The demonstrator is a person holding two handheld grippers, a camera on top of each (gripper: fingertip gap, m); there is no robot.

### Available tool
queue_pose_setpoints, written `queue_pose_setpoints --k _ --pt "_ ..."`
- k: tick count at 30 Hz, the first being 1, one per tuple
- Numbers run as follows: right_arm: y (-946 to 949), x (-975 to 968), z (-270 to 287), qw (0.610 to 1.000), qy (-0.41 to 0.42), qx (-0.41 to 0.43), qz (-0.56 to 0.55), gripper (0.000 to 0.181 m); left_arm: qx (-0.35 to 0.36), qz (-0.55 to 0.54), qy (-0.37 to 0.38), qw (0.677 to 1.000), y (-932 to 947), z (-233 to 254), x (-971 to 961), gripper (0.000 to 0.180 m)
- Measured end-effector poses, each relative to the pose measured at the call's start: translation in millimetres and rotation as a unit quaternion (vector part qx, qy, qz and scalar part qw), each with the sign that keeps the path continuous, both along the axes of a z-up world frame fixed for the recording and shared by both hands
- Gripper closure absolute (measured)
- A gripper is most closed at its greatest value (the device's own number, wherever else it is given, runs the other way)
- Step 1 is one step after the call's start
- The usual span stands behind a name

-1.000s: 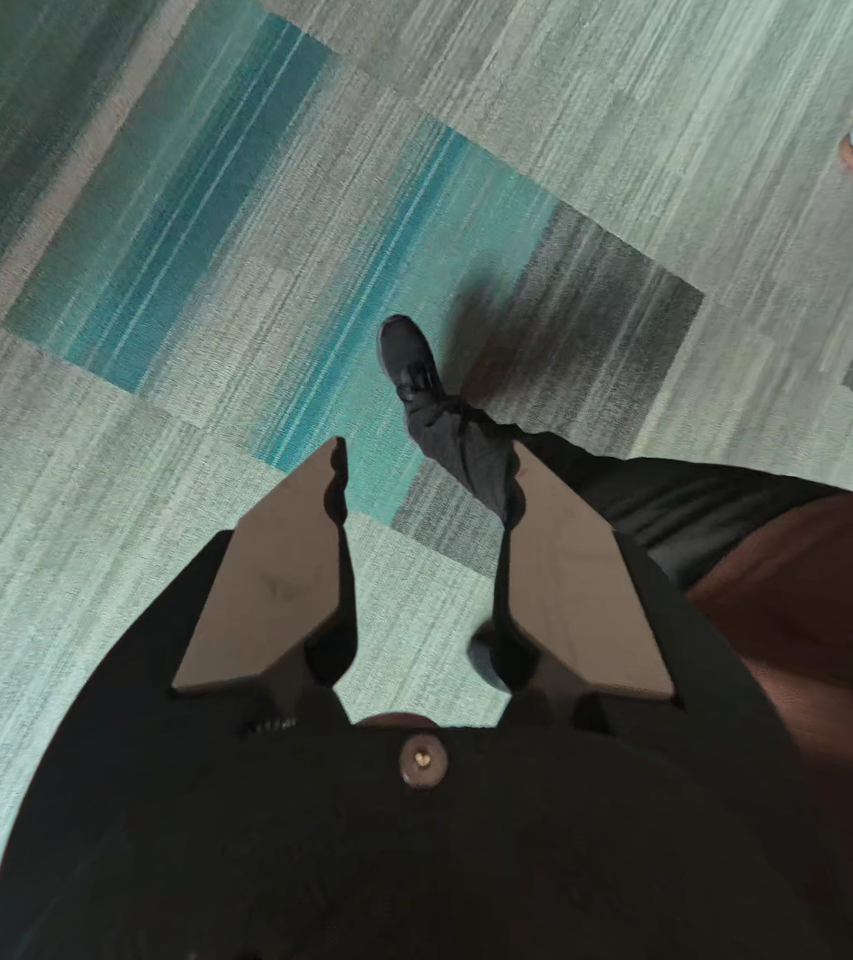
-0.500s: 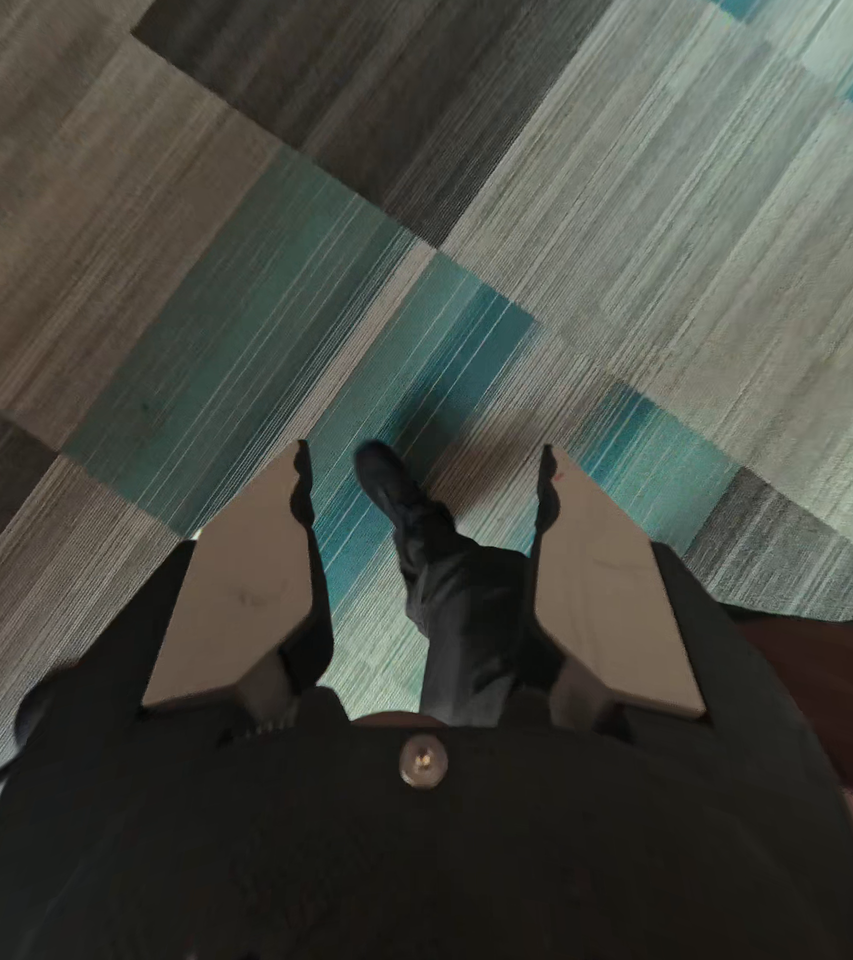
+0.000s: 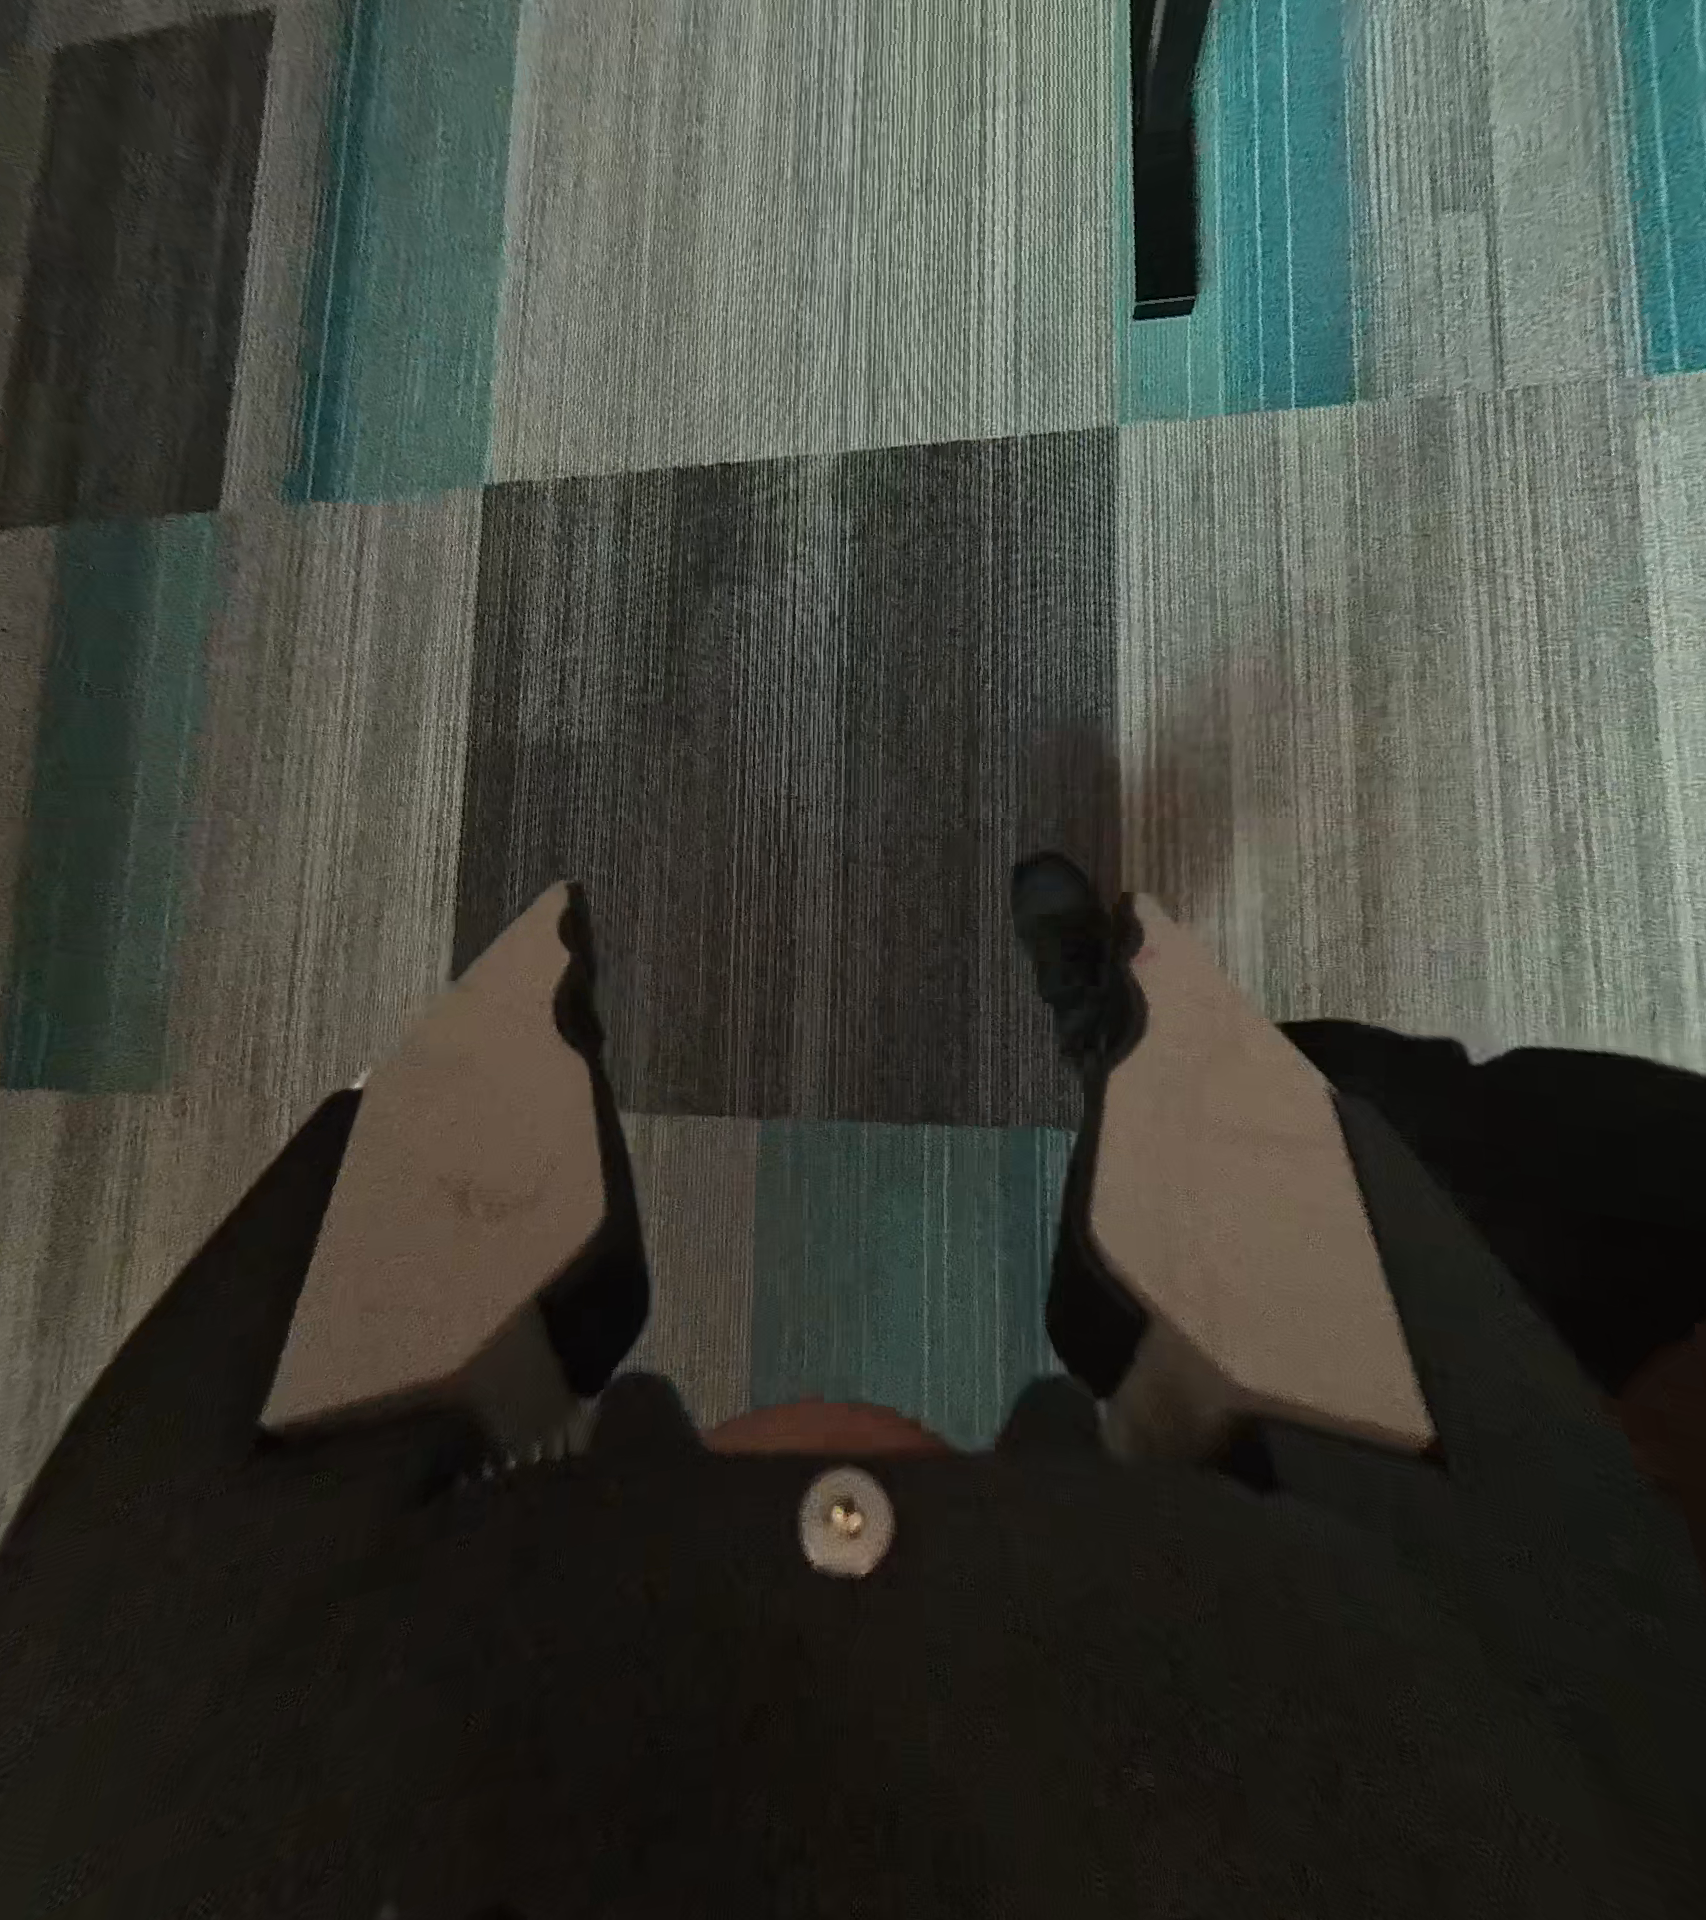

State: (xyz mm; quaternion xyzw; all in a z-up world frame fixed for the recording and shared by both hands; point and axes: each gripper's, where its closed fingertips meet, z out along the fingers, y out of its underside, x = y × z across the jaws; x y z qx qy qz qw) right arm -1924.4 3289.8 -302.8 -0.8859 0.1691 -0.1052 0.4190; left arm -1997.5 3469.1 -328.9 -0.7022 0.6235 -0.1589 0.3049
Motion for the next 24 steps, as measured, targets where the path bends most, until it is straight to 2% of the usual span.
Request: queue_pose_setpoints --k 1,3,4,7,10,14,16,18,20,24 --pt "27.2 35.5 -10.2 1.000 0.003 0.006 -0.015 0.076 0.003 -0.005 -0.005 1.000 32.2 -6.1 36.4 0.084" --pt "90.2 106.7 -31.9 0.999 0.000 0.025 -0.030 0.077 0.022 0.005 -0.031 0.999 97.4 -16.7 102.6 0.106" --pt "124.1 141.0 -42.7 0.999 0.003 0.030 -0.032 0.078 0.020 0.013 -0.023 0.999 124.9 -24.8 128.2 0.112" --pt "229.3 231.9 -52.5 0.998 0.053 0.027 -0.013 0.086 -0.023 0.037 0.027 0.999 186.8 -37.6 186.6 0.108" --pt "331.8 323.3 -23.4 0.998 0.050 0.011 0.040 0.085 -0.006 0.070 0.051 0.996 262.4 -21.3 233.2 0.112" --pt "463.7 466.4 22.7 0.995 0.039 0.014 0.094 0.082 -0.043 0.136 0.032 0.989 377.0 -17.8 318.8 0.109" --pt "530.6 552.3 28.9 0.995 0.018 0.016 0.101 0.083 -0.038 0.159 0.014 0.987 438.3 -27.5 375.7 0.109" --pt "591.5 641.8 22.9 0.996 0.006 0.017 0.088 0.083 -0.039 0.167 0.003 0.985 488.8 -40.0 440.1 0.110" --pt "634.6 725.8 4.3 0.998 0.023 0.018 0.049 0.091 -0.055 0.146 -0.008 0.988 528.7 -49.7 515.0 0.111" --pt "665.7 842.7 -52.7 0.989 0.146 -0.025 -0.031 0.096 -0.042 0.068 0.018 0.997 602.9 -44.3 673.5 0.111"
